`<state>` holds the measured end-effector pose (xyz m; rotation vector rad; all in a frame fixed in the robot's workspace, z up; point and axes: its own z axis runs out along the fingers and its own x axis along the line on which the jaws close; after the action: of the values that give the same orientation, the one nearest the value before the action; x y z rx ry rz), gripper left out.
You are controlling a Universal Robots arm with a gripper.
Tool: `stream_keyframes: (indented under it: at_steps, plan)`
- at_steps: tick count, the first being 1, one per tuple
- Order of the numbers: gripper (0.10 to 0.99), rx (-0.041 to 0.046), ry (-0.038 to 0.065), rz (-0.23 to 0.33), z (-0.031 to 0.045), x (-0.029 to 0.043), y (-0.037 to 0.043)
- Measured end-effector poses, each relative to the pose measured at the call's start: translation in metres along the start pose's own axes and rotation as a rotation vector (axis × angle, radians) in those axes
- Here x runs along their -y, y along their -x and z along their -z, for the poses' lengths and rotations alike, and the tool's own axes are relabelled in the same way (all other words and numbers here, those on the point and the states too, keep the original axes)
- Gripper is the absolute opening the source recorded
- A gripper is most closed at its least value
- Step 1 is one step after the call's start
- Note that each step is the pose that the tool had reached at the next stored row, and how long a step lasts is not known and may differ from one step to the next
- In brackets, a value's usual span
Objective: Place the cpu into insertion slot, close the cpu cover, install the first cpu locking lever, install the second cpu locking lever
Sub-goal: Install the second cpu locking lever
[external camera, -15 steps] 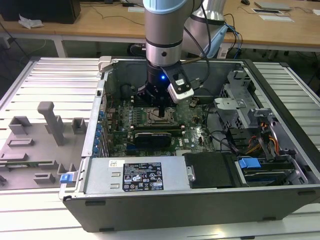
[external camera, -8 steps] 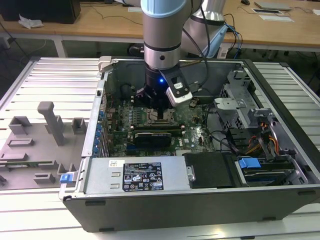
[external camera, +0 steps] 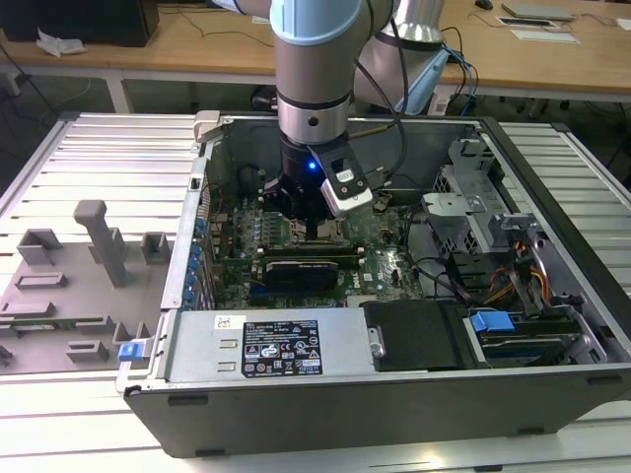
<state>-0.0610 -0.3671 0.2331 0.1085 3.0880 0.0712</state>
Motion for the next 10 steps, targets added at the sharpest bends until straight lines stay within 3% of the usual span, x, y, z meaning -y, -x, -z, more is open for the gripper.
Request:
stream_keyframes:
  at_steps: [2,3,7,8,9,10]
  plan:
    - [0.106,0.0001,0.002,0.0,-0.0002,0.0006,-0.0006]
    - [0.106,-0.0002,0.009,0.0,-0.0011,0.0022,-0.0027]
    - [0.106,-0.0009,0.02,-0.001,-0.0054,0.007,-0.006]
    - [0.106,-0.0014,0.025,-0.001,-0.0059,0.0082,-0.0062]
    - [0.106,-0.0022,0.039,-0.002,-0.007,0.0103,-0.0076]
    - [0.106,-0.0026,0.045,-0.002,-0.0076,0.0114,-0.0083]
